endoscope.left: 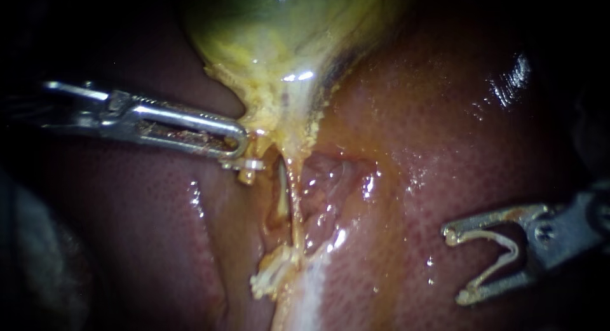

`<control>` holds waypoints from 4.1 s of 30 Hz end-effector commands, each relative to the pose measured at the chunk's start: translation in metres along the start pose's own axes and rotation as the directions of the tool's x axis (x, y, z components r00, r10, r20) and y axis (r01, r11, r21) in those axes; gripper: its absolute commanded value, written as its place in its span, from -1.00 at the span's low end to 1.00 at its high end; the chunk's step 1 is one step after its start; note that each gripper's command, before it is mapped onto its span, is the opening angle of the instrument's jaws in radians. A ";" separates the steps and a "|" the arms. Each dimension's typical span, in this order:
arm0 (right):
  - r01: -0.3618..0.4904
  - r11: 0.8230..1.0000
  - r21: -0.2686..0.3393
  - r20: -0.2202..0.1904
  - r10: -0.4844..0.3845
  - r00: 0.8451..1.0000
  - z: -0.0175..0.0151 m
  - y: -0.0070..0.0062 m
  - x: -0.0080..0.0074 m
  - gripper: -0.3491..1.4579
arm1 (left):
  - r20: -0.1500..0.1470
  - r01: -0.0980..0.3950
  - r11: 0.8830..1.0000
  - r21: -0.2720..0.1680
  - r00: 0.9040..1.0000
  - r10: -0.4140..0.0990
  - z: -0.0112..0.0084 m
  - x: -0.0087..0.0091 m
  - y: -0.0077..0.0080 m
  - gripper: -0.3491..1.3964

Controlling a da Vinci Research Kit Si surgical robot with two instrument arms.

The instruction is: Clipping first clip right tube

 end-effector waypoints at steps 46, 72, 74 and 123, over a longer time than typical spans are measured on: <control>-0.324 0.946 0.010 -0.210 0.319 0.924 0.0076 0.0072 0.0090 -0.08 | -0.058 0.019 0.999 0.046 0.998 -0.016 -0.0086 0.0037 0.0013 -1.00; -0.540 0.837 0.093 -0.315 0.539 0.781 0.0176 0.0108 0.0084 -0.06 | -0.057 0.019 0.999 0.044 0.998 -0.017 -0.0083 0.0036 0.0015 -1.00; -0.535 0.838 0.104 -0.320 0.538 0.780 0.0180 0.0109 0.0084 -0.06 | -0.057 0.019 0.999 0.044 0.998 -0.017 -0.0083 0.0036 0.0015 -1.00; -0.537 0.756 0.375 -0.376 0.653 0.658 0.0164 0.0076 0.0116 -1.00 | -0.056 0.019 0.999 0.044 0.998 -0.017 -0.0081 0.0036 0.0016 -1.00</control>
